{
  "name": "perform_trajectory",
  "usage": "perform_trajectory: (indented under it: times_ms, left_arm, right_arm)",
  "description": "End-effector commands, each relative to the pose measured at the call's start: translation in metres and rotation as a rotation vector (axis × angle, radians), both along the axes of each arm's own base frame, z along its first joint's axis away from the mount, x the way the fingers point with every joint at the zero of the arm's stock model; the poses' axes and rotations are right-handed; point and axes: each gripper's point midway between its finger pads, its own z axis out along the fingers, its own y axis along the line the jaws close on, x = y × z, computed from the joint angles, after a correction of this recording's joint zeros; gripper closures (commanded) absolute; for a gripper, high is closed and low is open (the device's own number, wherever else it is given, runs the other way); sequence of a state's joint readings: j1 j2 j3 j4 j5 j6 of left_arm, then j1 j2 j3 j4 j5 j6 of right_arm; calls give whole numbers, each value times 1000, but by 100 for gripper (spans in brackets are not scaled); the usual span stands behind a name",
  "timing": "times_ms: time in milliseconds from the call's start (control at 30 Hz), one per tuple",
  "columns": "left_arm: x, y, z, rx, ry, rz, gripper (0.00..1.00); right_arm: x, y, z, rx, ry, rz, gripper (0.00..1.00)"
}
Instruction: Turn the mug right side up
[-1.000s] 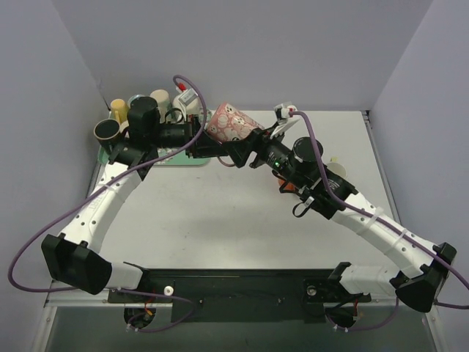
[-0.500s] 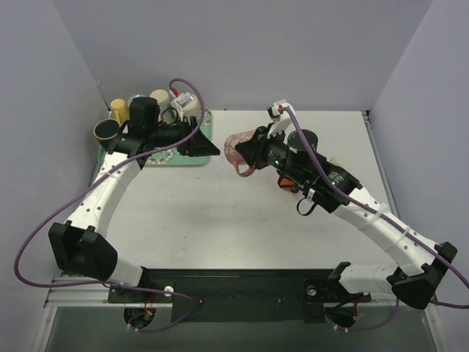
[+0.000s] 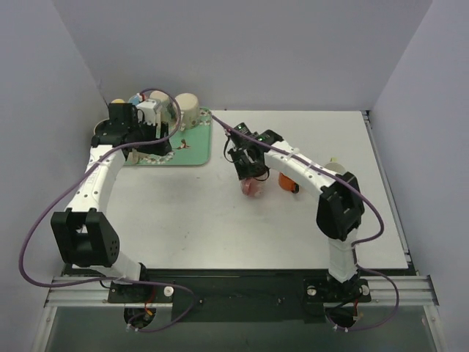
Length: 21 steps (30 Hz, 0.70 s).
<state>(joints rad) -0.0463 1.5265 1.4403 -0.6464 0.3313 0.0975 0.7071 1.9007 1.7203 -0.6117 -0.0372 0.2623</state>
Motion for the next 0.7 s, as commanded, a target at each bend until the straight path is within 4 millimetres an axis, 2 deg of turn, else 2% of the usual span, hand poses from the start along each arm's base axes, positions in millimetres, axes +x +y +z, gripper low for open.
perform_trajectory:
  times_ms: [0,133,200,367,467,533,600,667]
  left_arm:
    - [17,54,-15,120,-3,94,18]
    - [24,80,-28,147,12,141,18]
    - [26,86,-33,151,19,148,18]
    - [36,106,-52,199,23,191,18]
    - [45,118,-58,231,18,228,18]
    - [53,126,-62,258,2,243,18]
    - [62,133,-67,298,-14,253,20]
    - [72,143,-71,332,-23,279,23]
  right_arm:
    - [9,-9,6,-80,7,31,100]
    - [19,-10,-20,-114,52,51,100]
    - [22,-12,-27,-116,68,45,100]
    - [35,-26,-38,-141,66,-8,100]
    - [40,-34,-35,-167,25,-35,100]
    - [41,-34,-31,-147,-8,-42,89]
    - [40,-36,-26,-127,-44,-51,73]
    - [38,-37,-20,-106,-66,-53,64]
